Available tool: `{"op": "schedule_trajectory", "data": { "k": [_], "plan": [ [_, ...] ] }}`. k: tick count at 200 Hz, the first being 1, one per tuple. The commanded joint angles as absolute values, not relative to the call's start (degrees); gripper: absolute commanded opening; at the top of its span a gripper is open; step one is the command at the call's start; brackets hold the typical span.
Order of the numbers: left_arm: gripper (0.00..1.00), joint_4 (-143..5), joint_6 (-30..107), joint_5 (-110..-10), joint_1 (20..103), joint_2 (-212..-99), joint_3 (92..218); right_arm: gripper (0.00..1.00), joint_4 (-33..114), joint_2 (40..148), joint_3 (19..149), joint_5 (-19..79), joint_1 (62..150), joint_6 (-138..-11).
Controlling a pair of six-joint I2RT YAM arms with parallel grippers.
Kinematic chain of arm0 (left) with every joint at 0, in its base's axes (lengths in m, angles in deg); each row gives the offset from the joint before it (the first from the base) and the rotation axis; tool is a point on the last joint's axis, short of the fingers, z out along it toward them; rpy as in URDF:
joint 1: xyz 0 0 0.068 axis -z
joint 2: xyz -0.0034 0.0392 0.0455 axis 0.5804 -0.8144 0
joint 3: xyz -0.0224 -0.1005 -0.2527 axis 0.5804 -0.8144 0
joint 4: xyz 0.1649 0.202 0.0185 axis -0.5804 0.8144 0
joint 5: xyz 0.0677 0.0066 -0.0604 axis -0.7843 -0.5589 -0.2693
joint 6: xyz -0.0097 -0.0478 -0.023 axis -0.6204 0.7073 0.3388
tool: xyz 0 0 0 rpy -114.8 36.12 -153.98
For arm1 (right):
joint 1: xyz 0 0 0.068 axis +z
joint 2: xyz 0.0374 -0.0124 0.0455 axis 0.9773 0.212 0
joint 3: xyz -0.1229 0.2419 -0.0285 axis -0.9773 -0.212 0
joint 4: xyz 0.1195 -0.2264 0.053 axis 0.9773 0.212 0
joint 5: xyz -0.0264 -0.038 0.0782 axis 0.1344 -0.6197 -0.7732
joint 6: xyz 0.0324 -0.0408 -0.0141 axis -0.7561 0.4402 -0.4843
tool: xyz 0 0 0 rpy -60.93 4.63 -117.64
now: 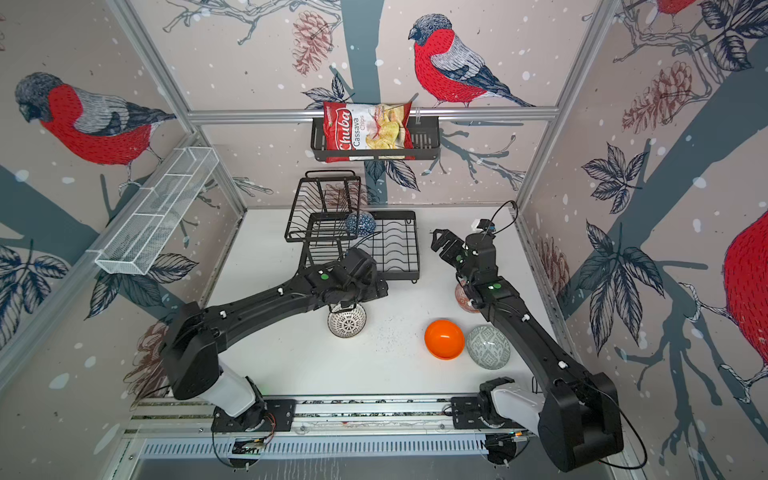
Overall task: Load the bowls into the dish rack
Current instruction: 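Close the left gripper on the maroon-patterned bowl rim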
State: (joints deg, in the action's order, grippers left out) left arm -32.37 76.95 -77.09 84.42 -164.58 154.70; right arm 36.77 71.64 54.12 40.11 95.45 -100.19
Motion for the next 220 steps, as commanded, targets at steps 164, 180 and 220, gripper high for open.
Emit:
{"op": "schedule_trajectory", "data": {
  "k": [164, 180, 220],
  "plan": [
    [0.86, -37.70, 66.60, -73.05, 75.68, -141.19, 125.18, 1.00, 36.94, 72.37, 55.07, 41.09, 101.00, -98.80],
    [0.82, -37.07, 66.03, -72.22, 75.60, -143.67, 126.15, 1.00, 37.02, 72.18, 54.87, 41.09, 101.06, -98.92],
    [0.59, -35.92, 65.75, -73.11, 75.55, -145.83, 126.50, 1.00, 37.29, 70.84, 54.22, 41.96, 101.10, -98.65]
  ]
}}
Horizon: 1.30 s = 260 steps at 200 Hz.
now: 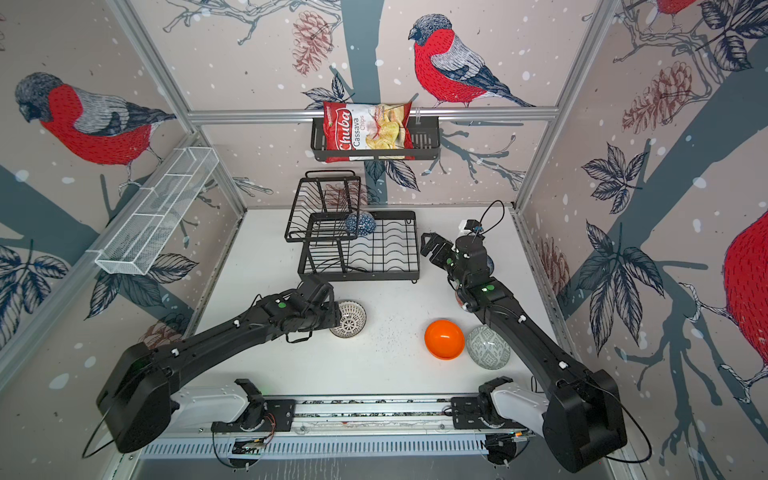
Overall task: Load the bowls into the dish rack
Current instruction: 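Close the left gripper on the maroon-patterned bowl rim, then lift the maroon bowl toward the rack with the left gripper while right gripper approaches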
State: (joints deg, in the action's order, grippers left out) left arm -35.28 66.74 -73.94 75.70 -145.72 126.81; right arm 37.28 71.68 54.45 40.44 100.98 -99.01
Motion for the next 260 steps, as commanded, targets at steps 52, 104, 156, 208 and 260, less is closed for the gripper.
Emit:
{"op": "schedule_trajectory", "data": {
  "k": [52, 104, 156, 208, 260],
  "plan": [
    [0.41, -37.47, 65.17, -71.28, 75.12, -147.86, 125.22, 1.00, 36.96, 70.53, 53.44, 40.90, 101.08, -99.00],
    [0.00, -37.92, 64.87, -71.86, 75.10, -149.99, 125.72, 1.00, 36.94, 69.64, 53.17, 40.87, 101.18, -99.26],
    [0.00, -39.43, 64.38, -70.47, 75.11, -150.31, 126.90, 1.00, 37.13, 68.92, 53.26, 40.84, 101.14, -99.44],
    [0.00, -48.72, 64.77, -65.73, 75.79, -147.64, 131.79, 1.00, 37.73, 67.35, 54.17, 41.36, 101.05, -100.65],
    [0.00, -53.99, 63.65, -70.87, 82.89, -155.82, 145.64, 1.00, 39.11, 63.78, 57.53, 41.52, 98.78, -103.39]
  ]
}}
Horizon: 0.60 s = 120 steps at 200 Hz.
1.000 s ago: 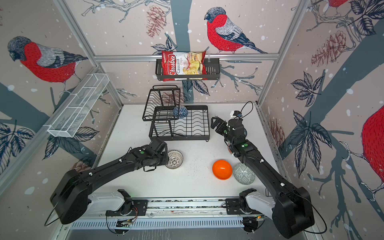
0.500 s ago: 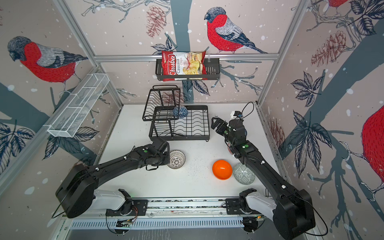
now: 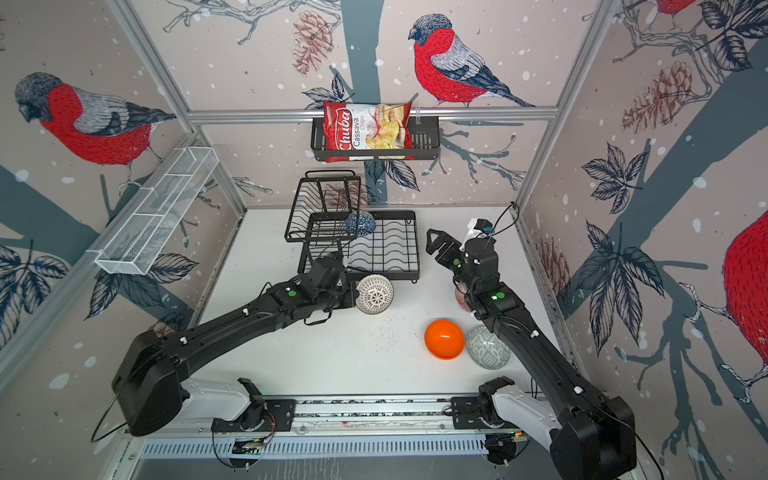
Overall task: Load the bowls into the dish rack
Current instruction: 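Lift the maroon bowl toward the rack with the left gripper while right gripper approaches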
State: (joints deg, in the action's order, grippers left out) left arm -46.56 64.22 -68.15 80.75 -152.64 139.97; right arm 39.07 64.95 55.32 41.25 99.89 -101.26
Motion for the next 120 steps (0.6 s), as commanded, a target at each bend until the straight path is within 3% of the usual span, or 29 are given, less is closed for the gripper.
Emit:
{"op": "schedule_trajectory", "data": {
  "k": [1, 56, 120],
  "plan": [
    [0.00, -54.09, 63.60, -70.88, 82.96, -156.05, 145.81, 1.00, 39.12, 63.73, 57.63, 41.44, 98.68, -103.48],
    [0.00, -58.66, 61.36, -77.04, 84.63, -166.35, 159.88, 0.97, 40.69, 65.36, 67.81, 36.69, 95.67, -106.53],
    [0.00, -68.49, 55.78, -96.27, 86.61, -171.34, 165.74, 0.93, 35.51, 66.66, 70.51, 31.71, 95.67, -115.66]
  ]
}}
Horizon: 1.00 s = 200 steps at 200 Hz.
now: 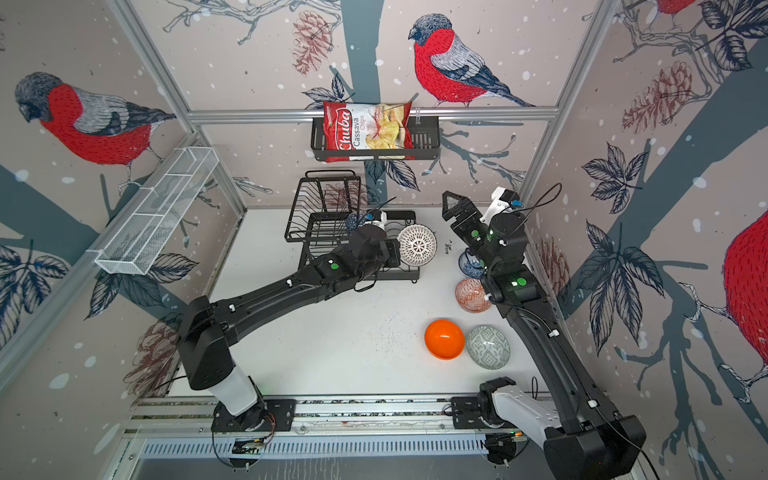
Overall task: Load the bowls into the dish rack
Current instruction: 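Lift the maroon bowl toward the rack with the left gripper while right gripper approaches, then grasp the maroon bowl with the right gripper while left gripper holds it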
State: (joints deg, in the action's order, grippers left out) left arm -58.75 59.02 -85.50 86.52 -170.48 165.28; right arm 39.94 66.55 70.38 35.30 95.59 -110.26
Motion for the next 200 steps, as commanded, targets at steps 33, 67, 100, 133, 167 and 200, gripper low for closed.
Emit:
{"op": "schedule_trajectory", "data": {
  "k": [33, 67, 100, 133, 167, 200],
  "plan": [
    [0.00, -75.80, 50.58, -103.12, 87.13, -173.42, 165.41, 0.89, 31.05, 67.15, 69.36, 30.40, 97.72, -120.13],
    [0.00, -86.33, 45.32, -109.25, 88.00, -174.87, 162.47, 0.82, 28.40, 69.81, 68.75, 30.42, 100.65, -123.64],
    [0.00, -96.51, 38.95, -113.27, 89.86, -175.60, 159.33, 0.78, 25.17, 72.41, 67.66, 29.80, 101.82, -127.58],
    [0.00, -101.92, 36.45, -114.19, 90.32, -175.86, 157.41, 0.74, 21.77, 74.10, 66.48, 29.65, 102.54, -131.07],
    [0.00, -104.16, 34.63, -114.57, 90.40, -176.40, 157.04, 0.69, 20.06, 75.94, 66.00, 30.06, 102.68, -133.89],
    [0.00, -106.29, 33.36, -114.64, 90.43, -176.94, 156.34, 0.67, 17.37, 77.73, 66.39, 29.31, 102.87, -136.16]
  ]
}}
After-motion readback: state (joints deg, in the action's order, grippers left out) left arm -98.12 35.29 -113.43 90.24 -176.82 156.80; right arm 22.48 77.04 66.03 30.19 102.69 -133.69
